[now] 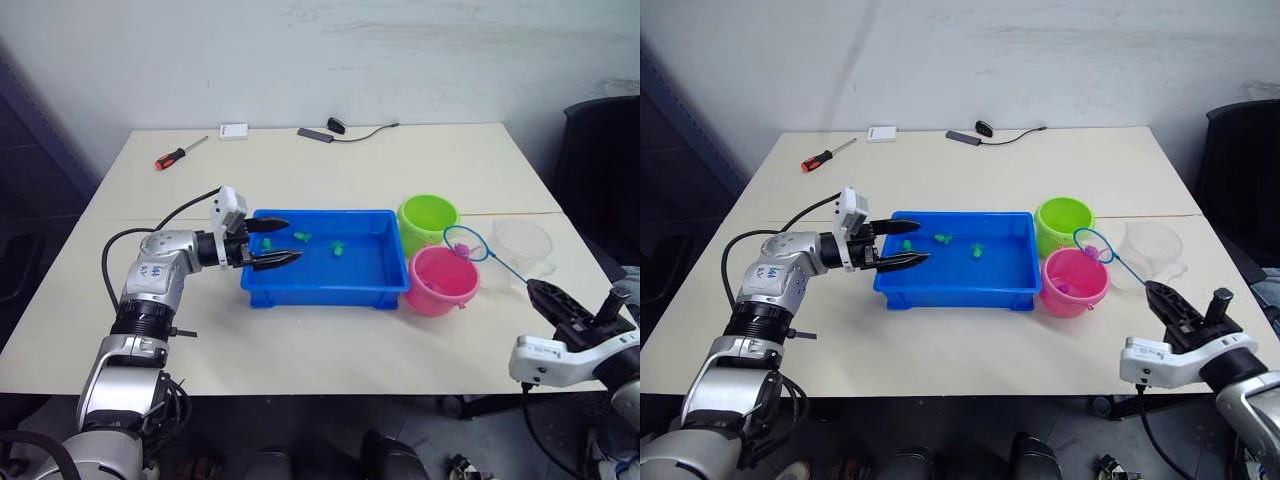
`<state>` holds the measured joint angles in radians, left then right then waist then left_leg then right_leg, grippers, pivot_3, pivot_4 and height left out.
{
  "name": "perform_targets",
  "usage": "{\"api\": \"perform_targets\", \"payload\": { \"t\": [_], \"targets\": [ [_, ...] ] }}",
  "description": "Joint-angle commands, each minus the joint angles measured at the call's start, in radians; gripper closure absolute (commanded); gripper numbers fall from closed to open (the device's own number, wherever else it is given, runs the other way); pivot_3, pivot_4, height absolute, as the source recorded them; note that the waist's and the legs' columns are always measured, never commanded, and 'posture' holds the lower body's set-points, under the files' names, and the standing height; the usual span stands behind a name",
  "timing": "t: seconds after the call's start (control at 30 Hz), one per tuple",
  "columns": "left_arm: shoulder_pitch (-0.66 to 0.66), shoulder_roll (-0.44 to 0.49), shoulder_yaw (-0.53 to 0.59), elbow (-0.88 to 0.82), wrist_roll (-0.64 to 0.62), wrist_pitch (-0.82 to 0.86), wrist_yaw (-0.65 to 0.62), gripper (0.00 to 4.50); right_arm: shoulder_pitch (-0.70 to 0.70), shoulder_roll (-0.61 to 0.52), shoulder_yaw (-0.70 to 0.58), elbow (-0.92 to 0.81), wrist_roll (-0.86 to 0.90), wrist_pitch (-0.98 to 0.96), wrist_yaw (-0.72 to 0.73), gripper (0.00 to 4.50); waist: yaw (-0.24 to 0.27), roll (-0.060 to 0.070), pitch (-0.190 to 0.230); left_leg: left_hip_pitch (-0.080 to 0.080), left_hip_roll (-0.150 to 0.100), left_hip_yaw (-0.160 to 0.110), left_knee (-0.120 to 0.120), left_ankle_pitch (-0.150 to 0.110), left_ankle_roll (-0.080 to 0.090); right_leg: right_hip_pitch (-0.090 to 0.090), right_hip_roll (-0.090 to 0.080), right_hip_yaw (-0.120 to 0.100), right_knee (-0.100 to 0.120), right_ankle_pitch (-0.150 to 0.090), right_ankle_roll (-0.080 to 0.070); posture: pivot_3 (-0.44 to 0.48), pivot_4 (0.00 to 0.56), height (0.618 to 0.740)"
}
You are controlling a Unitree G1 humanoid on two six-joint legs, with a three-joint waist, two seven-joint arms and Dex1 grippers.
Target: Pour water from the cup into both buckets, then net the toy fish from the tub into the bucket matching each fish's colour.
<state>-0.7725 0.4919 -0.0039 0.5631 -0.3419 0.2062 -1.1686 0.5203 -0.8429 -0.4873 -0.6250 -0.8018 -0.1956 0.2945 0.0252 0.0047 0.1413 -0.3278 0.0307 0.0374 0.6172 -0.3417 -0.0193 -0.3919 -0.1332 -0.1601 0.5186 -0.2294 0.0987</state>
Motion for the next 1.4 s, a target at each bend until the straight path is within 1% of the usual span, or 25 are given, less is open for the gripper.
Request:
{"api": "perform_targets", "payload": {
  "t": [0.03, 0.27, 0.4, 0.5, 0.6, 0.67, 0.77, 0.83, 0.9, 1.0, 1.1, 1.2, 1.23, 1.33, 1.4],
  "targets": [
    [0.004, 0.008, 0.023, -0.039, -0.006, -0.004, 0.002, 0.02, 0.0, 0.025, -0.025, -0.005, -0.086, -0.049, -0.07, 4.5, -0.001, 0.0, 0.0, 0.0, 0.0, 0.0, 0.0, 0.0, 0.0, 0.0, 0.0, 0.0, 0.0, 0.0, 0.0, 0.0, 0.15, 0.74],
    [0.014, 0.005, 0.028, -0.058, -0.01, 0.003, 0.012, 0.02, 0.009, 0.04, 0.014, 0.052, -0.213, -0.14, -0.176, 4.5, -0.001, 0.0, 0.0, 0.001, 0.0, 0.0, 0.0, 0.0, 0.0, 0.0, 0.0, 0.0, 0.001, 0.0, -0.001, 0.0, 0.15, 0.74],
    [0.028, 0.012, 0.034, -0.079, -0.016, 0.013, 0.017, 0.02, 0.002, 0.037, 0.007, 0.072, -0.203, -0.17, -0.183, 4.5, -0.001, 0.0, 0.0, 0.002, 0.0, 0.0, 0.0, 0.0, 0.0, 0.001, 0.0, 0.001, 0.002, 0.0, -0.002, 0.0, 0.15, 0.74],
    [0.046, 0.015, 0.043, -0.103, -0.024, 0.023, 0.023, 0.02, -0.034, 0.024, 0.003, 0.096, -0.167, -0.19, -0.19, 4.5, -0.003, 0.0, 0.0, 0.003, 0.0, 0.0, 0.0, 0.0, 0.001, 0.002, 0.0, 0.001, 0.002, 0.0, -0.002, 0.0, 0.15, 0.74],
    [0.071, 0.02, 0.075, -0.14, -0.04, 0.052, 0.056, 0.02, -0.119, -0.013, 0.008, 0.142, -0.067, -0.224, -0.176, 4.5, -0.005, 0.0, 0.0, 0.004, 0.0, 0.0, 0.0, -0.001, 0.001, 0.003, 0.0, 0.002, 0.003, 0.0, -0.002, 0.0, 0.15, 0.74],
    [0.099, 0.028, 0.1, -0.172, -0.05, 0.077, 0.085, 0.02, -0.179, -0.04, 0.03, 0.173, 0.035, -0.238, -0.128, 4.5, -0.01, 0.0, 0.0, 0.006, 0.0, 0.0, 0.0, -0.002, 0.005, 0.003, 0.0, 0.002, 0.003, 0.0, -0.002, 0.0, 0.15, 0.74],
    [0.148, 0.052, 0.127, -0.228, -0.029, 0.113, 0.165, 0.02, -0.296, -0.091, 0.111, 0.209, 0.286, -0.204, 0.038, 4.5, -0.019, -0.001, 0.002, 0.008, 0.001, 0.0, -0.001, -0.002, 0.004, 0.005, 0.0, 0.002, 0.005, 0.0, -0.004, 0.0, 0.15, 0.74],
    [0.172, 0.067, 0.14, -0.268, -0.033, 0.138, 0.192, 0.02, -0.381, -0.065, 0.179, 0.185, 0.47, -0.08, 0.158, 4.5, -0.025, -0.001, 0.004, 0.009, 0.001, -0.001, -0.001, -0.002, 0.004, 0.007, 0.0, 0.001, 0.005, 0.001, -0.004, 0.0, 0.15, 0.74],
    [0.187, 0.082, 0.147, -0.306, -0.043, 0.168, 0.205, 0.02, -0.459, -0.024, 0.232, 0.136, 0.606, 0.086, 0.243, 4.5, -0.026, -0.002, 0.005, 0.011, 0.002, -0.002, 0.0, -0.002, 0.005, 0.009, 0.0, 0.001, 0.005, 0.001, -0.004, 0.0, 0.15, 0.74],
    [0.204, 0.107, 0.147, -0.36, -0.047, 0.214, 0.218, 0.02, -0.583, 0.035, 0.296, 0.086, 0.762, 0.348, 0.32, 4.5, -0.022, 0.001, 0.003, 0.011, 0.002, -0.003, 0.0, -0.002, 0.005, 0.01, 0.0, 0.0, 0.006, 0.001, -0.004, 0.0, 0.15, 0.74],
    [0.218, 0.13, 0.149, -0.399, -0.048, 0.244, 0.227, 0.02, -0.699, 0.078, 0.335, 0.051, 0.934, 0.672, 0.376, 4.5, -0.017, 0.003, 0.002, 0.01, 0.002, -0.003, 0.002, -0.002, 0.006, 0.009, -0.001, 0.0, 0.01, 0.001, -0.005, 0.0, 0.15, 0.74],
    [0.235, 0.159, 0.147, -0.448, -0.071, 0.3, 0.204, 0.02, -0.829, 0.141, 0.339, 0.023, 1.139, 1.05, 0.373, 4.5, -0.006, 0.005, 0.001, 0.01, 0.001, -0.003, 0.005, -0.004, 0.007, 0.009, -0.001, 0.0, 0.013, 0.002, -0.005, 0.0, 0.15, 0.74],
    [0.24, 0.167, 0.146, -0.463, -0.083, 0.322, 0.196, 0.02, -0.863, 0.161, 0.336, 0.021, 1.19, 1.15, 0.368, 4.5, -0.004, 0.006, 0.001, 0.01, 0.001, -0.003, 0.006, -0.004, 0.007, 0.008, -0.002, 0.001, 0.014, 0.002, -0.005, 0.0, 0.15, 0.74],
    [0.265, 0.197, 0.136, -0.511, -0.1, 0.362, 0.171, 0.02, -0.961, 0.214, 0.328, 0.032, 1.3, 1.406, 0.348, 4.5, 0.001, 0.009, -0.001, 0.009, 0.002, -0.006, 0.009, -0.005, 0.007, 0.003, -0.002, 0.001, 0.018, 0.002, -0.007, 0.0, 0.15, 0.74],
    [0.283, 0.216, 0.141, -0.544, -0.121, 0.397, 0.161, 0.02, -1.045, 0.278, 0.307, 0.067, 1.353, 1.591, 0.319, 4.5, -0.001, 0.01, -0.002, 0.007, 0.002, -0.006, 0.01, -0.006, 0.007, -0.001, -0.002, 0.002, 0.02, 0.003, -0.007, 0.0, 0.15, 0.74]
  ]
}}
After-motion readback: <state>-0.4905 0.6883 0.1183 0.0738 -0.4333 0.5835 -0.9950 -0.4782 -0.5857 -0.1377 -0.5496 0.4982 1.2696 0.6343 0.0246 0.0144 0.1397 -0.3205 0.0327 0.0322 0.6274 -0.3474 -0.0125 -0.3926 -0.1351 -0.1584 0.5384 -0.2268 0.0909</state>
